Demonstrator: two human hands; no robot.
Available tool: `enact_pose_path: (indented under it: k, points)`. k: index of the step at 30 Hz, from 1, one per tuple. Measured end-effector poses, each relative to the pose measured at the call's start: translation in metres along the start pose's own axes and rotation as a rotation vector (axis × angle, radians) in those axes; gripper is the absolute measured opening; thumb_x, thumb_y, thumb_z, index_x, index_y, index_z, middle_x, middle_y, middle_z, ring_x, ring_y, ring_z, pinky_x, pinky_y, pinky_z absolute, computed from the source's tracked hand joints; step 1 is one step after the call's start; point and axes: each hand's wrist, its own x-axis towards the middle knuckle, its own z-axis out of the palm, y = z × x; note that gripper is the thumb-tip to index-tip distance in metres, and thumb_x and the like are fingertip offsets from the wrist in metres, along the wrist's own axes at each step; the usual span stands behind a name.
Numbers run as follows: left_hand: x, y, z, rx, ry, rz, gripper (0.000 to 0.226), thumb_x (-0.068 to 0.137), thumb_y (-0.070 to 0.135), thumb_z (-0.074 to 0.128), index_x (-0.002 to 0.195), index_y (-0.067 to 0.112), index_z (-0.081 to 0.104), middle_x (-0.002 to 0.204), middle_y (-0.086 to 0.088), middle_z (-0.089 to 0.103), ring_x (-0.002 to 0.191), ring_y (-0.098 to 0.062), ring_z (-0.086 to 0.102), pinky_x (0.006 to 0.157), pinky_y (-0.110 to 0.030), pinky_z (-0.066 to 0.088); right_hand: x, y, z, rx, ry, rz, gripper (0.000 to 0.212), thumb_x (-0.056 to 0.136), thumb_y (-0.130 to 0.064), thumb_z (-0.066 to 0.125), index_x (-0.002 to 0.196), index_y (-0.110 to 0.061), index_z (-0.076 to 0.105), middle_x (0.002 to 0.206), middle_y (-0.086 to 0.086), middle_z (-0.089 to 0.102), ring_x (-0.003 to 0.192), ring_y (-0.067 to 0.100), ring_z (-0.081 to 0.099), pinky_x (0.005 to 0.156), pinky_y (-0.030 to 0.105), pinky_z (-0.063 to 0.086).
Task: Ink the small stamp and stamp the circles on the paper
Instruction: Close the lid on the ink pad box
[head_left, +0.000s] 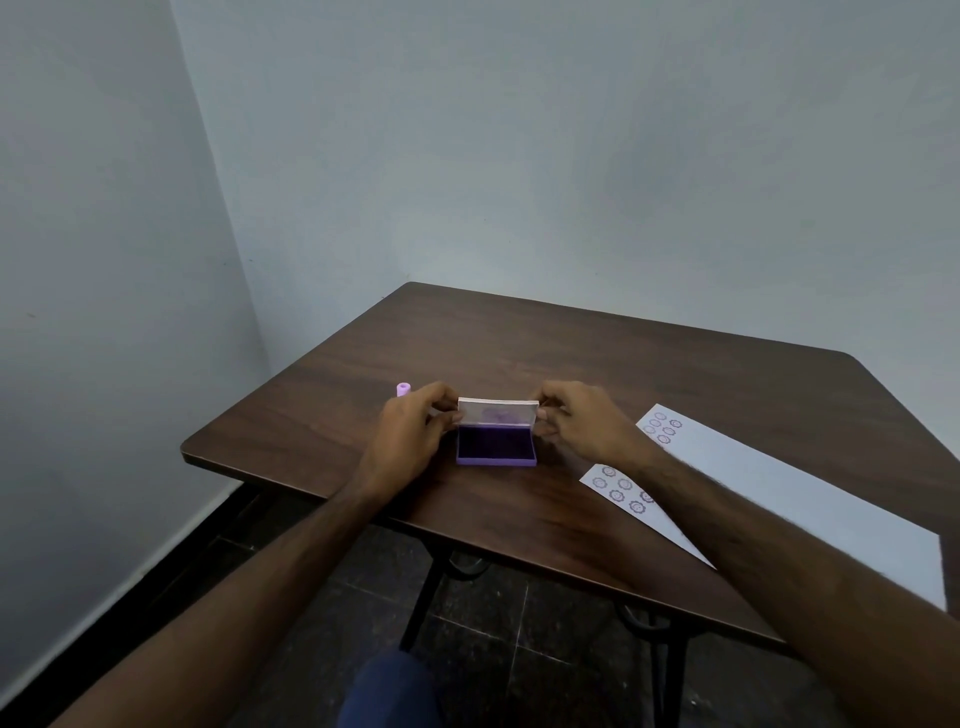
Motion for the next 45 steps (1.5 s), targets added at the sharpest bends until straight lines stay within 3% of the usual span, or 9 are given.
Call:
enact_pose_path:
  k: [3,6,8,14,18,25,29,35,45]
  points:
    - [-0.001,-0.001,-0.001,0.002,-0.013,0.007,0.005,0.092,0.01,0.067,0.096,0.012,0.067,0.096,0.0,0.074,0.075,-0.004,0.065,0.102,-0.051,0.049,-0.002,0.0,0.001,0.023,-0.008,0.01,0.015,0.098,-0.009,0.053,0.105,-0.01,0.066,0.106,0.007,0.071,0.092,0.017,0.07,0.082,0.036,0.061]
    - [-0.002,-0.002,-0.003,-0.011,-0.035,0.016,0.005,0.091,0.008,0.067,0.095,0.011,0.068,0.093,0.004,0.074,0.079,-0.01,0.07,0.104,-0.058,0.044,-0.002,0.002,0.0,0.046,-0.011,0.009,0.013,0.095,-0.01,0.059,0.103,-0.015,0.068,0.099,0.0,0.072,0.084,0.007,0.069,0.067,0.015,0.055]
    - [-0.004,-0.003,-0.004,-0.018,-0.061,0.022,0.007,0.091,0.008,0.067,0.094,0.013,0.068,0.09,0.01,0.073,0.081,-0.008,0.071,0.109,-0.059,0.038,-0.004,0.004,-0.001,0.017,-0.027,-0.012,0.014,0.094,-0.013,0.061,0.103,-0.019,0.07,0.097,-0.005,0.072,0.084,0.004,0.066,0.065,0.01,0.047]
    - [-0.008,-0.004,-0.014,-0.041,-0.218,0.058,0.024,0.089,-0.003,0.058,0.098,0.016,0.068,0.102,0.007,0.074,0.101,0.001,0.067,0.105,-0.046,0.045,-0.01,0.011,-0.004,0.036,-0.131,-0.078,0.021,0.088,-0.007,0.067,0.105,-0.02,0.069,0.111,-0.006,0.073,0.099,0.006,0.068,0.085,0.016,0.051]
    - [-0.012,-0.002,-0.02,0.013,-0.288,0.13,0.034,0.082,-0.007,0.05,0.104,0.012,0.068,0.107,-0.001,0.069,0.102,-0.018,0.064,0.098,-0.039,0.048,-0.008,0.014,-0.002,0.014,-0.176,-0.111,0.029,0.083,-0.004,0.073,0.109,-0.017,0.067,0.117,-0.002,0.069,0.103,0.007,0.067,0.09,0.02,0.054]
    - [-0.011,-0.009,-0.017,0.078,-0.329,0.214,0.023,0.086,0.034,0.073,0.104,0.022,0.064,0.108,0.006,0.061,0.098,-0.009,0.058,0.094,-0.027,0.046,-0.002,0.016,-0.009,-0.036,-0.259,-0.154,0.039,0.078,-0.014,0.08,0.115,-0.016,0.065,0.122,-0.001,0.066,0.11,0.009,0.063,0.097,0.024,0.052]
    - [-0.008,-0.013,-0.015,0.113,-0.316,0.245,0.026,0.084,0.04,0.073,0.103,0.025,0.063,0.106,0.008,0.06,0.098,-0.008,0.058,0.092,-0.027,0.047,-0.001,0.015,-0.01,-0.044,-0.281,-0.158,0.045,0.076,-0.023,0.083,0.116,-0.017,0.065,0.123,-0.003,0.066,0.111,0.008,0.062,0.097,0.021,0.05]
    - [-0.008,-0.018,-0.019,0.166,-0.337,0.239,0.023,0.086,0.044,0.069,0.102,0.029,0.061,0.11,0.012,0.058,0.098,-0.003,0.057,0.087,-0.016,0.044,-0.001,0.008,0.001,-0.118,-0.2,-0.219,0.04,0.076,-0.028,0.081,0.111,-0.014,0.068,0.116,0.001,0.07,0.104,0.011,0.066,0.092,0.032,0.055]
    - [-0.01,-0.024,-0.023,0.443,-0.18,0.25,0.023,0.088,0.032,0.064,0.105,0.016,0.063,0.11,-0.001,0.065,0.103,-0.022,0.059,0.085,-0.036,0.048,0.017,-0.007,0.028,-0.277,-0.093,-0.303,0.031,0.083,-0.025,0.071,0.11,-0.013,0.062,0.111,0.006,0.069,0.099,0.022,0.064,0.077,0.025,0.044]
